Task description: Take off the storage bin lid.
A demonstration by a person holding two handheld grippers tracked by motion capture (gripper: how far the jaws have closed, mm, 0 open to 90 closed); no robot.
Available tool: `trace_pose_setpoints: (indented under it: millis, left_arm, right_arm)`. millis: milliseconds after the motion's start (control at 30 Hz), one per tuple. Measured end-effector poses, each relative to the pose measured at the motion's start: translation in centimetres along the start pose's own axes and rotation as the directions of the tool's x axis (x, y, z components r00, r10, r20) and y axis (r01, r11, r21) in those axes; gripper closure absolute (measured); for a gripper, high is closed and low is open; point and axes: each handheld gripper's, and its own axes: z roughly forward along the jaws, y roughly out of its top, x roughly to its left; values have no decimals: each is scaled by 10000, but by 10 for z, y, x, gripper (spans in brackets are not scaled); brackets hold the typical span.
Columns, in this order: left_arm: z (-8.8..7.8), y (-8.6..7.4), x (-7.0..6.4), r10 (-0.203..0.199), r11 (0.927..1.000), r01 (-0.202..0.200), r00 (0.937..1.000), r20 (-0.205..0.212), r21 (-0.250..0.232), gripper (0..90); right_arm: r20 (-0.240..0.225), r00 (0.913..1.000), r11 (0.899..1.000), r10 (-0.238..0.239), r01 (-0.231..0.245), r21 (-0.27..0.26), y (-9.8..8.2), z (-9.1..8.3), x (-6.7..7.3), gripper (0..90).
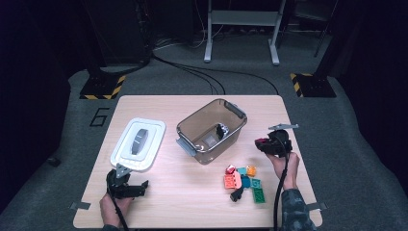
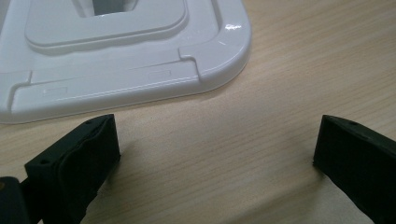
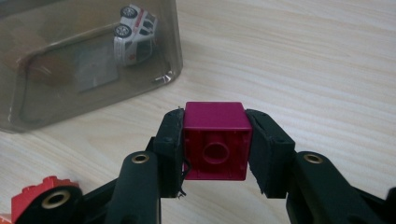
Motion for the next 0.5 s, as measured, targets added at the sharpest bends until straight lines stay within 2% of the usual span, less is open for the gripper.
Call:
trace_pose_setpoints:
  millis: [67, 100, 200, 333, 367, 500]
  left_arm:
    - [0, 0, 0, 2, 10000, -2, 10000, 2, 0, 0]
    - [0, 0, 0, 4, 10000, -4, 10000, 1, 12, 0]
    - [0, 0, 0, 8, 10000, -8, 10000, 1, 15, 0]
    - [0, 0, 0, 7, 10000, -7, 10000, 1, 16, 0]
    - [0, 0, 0, 14, 10000, -14, 10000, 3, 17, 0]
    - [0, 0, 0, 54, 10000, -54, 10000, 2, 34, 0]
  right_arm:
    - [21, 10000, 10000, 88, -88, 20, 3, 0, 1, 592]
    - [32, 10000, 10000, -57, 57, -55, 5, 1, -1, 592]
    - [73, 9999, 9999, 138, -137, -64, 10, 1, -1, 592]
    - [63, 9999, 9995, 118, -117, -277, 17, -1, -5, 592]
    - [98, 9997, 9993, 239, -236, -287, 19, -1, -4, 592]
    - [152, 9996, 9993, 234, -230, -279, 25, -3, -7, 592]
